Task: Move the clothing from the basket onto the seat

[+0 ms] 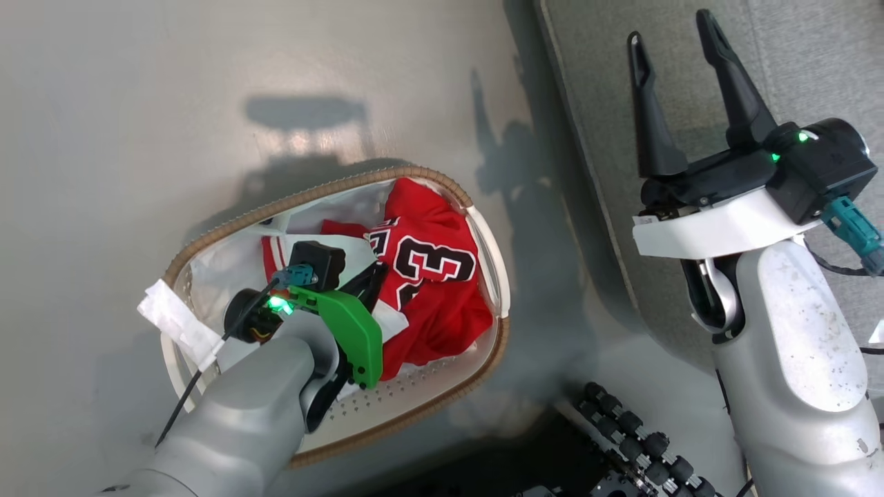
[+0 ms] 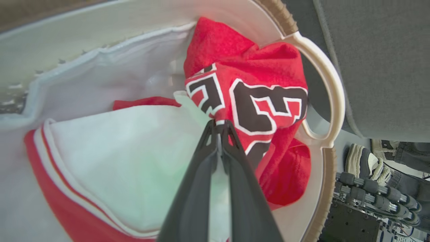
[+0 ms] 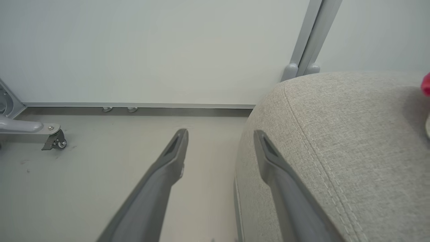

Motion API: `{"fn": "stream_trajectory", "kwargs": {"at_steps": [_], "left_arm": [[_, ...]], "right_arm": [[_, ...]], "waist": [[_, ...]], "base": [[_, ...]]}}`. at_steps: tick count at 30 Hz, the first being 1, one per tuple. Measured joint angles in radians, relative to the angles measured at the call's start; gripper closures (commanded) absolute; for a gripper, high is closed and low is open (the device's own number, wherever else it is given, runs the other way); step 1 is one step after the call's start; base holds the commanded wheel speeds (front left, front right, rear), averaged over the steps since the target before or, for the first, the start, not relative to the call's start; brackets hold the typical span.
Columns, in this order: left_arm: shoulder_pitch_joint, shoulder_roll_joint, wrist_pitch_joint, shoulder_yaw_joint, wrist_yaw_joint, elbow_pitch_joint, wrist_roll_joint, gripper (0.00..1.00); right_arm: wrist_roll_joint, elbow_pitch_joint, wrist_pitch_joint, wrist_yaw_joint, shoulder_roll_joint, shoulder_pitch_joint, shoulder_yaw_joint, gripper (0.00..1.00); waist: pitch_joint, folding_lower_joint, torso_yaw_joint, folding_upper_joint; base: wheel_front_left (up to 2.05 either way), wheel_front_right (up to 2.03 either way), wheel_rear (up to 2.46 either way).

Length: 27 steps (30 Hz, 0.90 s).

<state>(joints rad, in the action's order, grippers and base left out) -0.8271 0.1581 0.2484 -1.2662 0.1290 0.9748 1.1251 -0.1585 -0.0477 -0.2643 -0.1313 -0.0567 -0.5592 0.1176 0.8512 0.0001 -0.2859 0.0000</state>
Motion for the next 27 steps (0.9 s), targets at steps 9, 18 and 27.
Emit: {"fn": "stream_trajectory", "kwargs": {"at_steps": [9,18,27], "left_arm": [[0.08,0.005,0.013,0.017,0.0,-0.047,0.007,1.0],[0.238,0.011,0.014,0.2,0.0,-0.172,-0.125,1.0],[0.403,0.011,0.014,0.396,0.0,-0.315,-0.296,1.0]], "right_arm": [[-0.01,-0.067,0.0,0.0,0.004,0.038,-0.009,0.0],[-0.011,-0.139,0.0,0.0,-0.002,0.142,-0.001,0.0],[-0.021,-0.184,0.0,0.0,-0.004,0.234,0.016,0.0]], "waist": [[-0.134,0.0,0.016,0.0],[-0.313,0.0,0.066,0.0],[-0.477,-0.0001,0.123,0.0]], "base": [[0.0,0.0,0.0],[0.0,0.0,0.0],[0.0,0.0,0.0]]}}
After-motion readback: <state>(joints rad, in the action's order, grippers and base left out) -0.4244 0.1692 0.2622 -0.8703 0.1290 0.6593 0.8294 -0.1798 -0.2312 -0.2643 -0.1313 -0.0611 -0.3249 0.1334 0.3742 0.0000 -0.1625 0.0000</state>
